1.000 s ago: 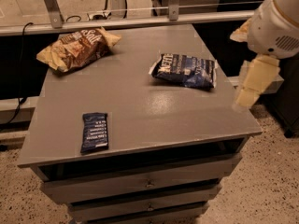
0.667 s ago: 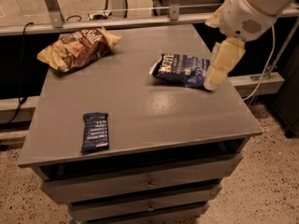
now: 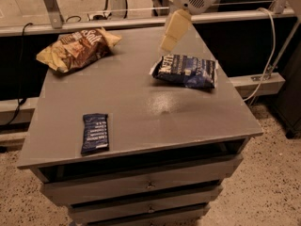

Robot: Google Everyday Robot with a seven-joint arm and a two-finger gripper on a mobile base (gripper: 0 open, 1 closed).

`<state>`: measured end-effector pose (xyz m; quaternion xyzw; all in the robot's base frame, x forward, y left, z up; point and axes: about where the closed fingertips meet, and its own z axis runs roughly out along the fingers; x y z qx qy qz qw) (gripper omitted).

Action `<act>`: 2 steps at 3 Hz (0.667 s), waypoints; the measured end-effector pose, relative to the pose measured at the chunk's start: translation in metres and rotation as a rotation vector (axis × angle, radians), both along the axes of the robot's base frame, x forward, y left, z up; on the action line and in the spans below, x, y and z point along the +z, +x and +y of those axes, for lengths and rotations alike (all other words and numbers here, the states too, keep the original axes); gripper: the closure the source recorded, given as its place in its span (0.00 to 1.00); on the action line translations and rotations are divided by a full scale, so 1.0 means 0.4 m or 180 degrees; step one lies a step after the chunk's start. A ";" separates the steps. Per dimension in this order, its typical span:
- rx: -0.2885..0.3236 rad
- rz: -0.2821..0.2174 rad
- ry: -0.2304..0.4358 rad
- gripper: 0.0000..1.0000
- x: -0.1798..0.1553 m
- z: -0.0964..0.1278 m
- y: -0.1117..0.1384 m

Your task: Pick brown chip bag

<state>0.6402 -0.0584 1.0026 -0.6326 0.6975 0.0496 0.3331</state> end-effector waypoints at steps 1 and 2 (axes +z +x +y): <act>0.0000 0.0005 -0.0004 0.00 -0.002 -0.001 -0.001; -0.0004 -0.0030 0.0116 0.00 -0.011 0.020 0.023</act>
Offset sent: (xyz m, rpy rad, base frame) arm 0.0234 0.0152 -0.0065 0.0949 -0.0322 -0.0108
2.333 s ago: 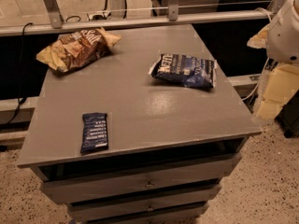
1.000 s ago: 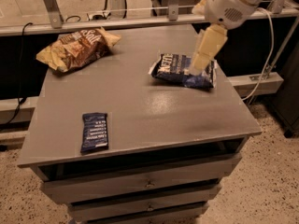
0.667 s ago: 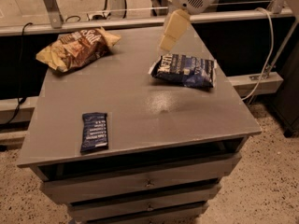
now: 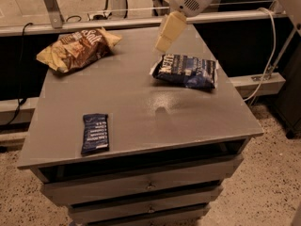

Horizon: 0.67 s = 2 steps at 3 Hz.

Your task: Pick brown chip bag

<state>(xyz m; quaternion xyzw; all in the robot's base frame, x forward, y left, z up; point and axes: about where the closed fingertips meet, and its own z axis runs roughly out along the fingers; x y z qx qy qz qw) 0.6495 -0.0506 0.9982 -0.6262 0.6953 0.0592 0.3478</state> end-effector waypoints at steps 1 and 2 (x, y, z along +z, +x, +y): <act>-0.0095 -0.0010 0.0356 0.00 -0.055 0.082 0.100; -0.0216 -0.0120 0.0745 0.00 -0.091 0.158 0.228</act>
Offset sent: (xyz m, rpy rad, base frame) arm 0.1595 0.0953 -0.0498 0.3960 -0.0916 -0.1231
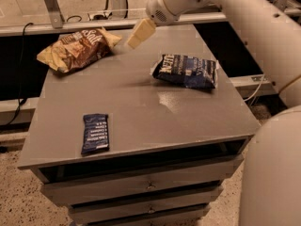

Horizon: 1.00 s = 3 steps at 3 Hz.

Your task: Pick brown chip bag

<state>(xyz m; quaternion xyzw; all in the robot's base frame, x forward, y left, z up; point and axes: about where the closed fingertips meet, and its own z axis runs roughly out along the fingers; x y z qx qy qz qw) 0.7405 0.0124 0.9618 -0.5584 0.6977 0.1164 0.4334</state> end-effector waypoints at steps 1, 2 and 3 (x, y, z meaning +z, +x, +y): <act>-0.0047 -0.0079 0.0354 0.00 -0.023 0.081 0.107; 0.0026 -0.0025 0.0586 0.00 -0.065 0.177 0.179; 0.0152 0.0096 0.0696 0.00 -0.117 0.266 0.217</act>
Offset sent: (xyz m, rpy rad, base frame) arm 0.1110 0.1125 -0.0402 0.2725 0.0100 0.0339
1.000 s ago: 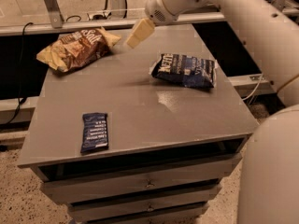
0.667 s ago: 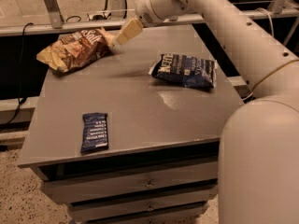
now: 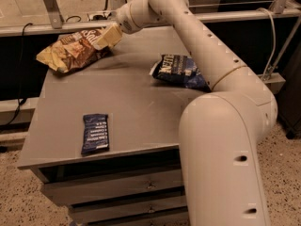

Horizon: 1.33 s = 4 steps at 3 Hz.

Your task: Pick brown chip bag

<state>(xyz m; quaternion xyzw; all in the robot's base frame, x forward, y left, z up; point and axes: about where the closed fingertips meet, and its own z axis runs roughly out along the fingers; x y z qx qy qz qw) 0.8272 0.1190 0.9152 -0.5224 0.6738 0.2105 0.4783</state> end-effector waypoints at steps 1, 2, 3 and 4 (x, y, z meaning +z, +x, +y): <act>0.0079 0.0123 -0.0042 0.00 -0.060 0.057 0.026; 0.0071 0.0239 -0.0136 0.18 -0.118 0.077 0.046; 0.0041 0.0291 -0.0195 0.41 -0.145 0.073 0.058; 0.0000 0.0238 -0.0200 0.65 -0.124 0.052 0.062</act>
Offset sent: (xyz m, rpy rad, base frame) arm 0.0371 0.0312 -0.0645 -0.0761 0.1104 0.0087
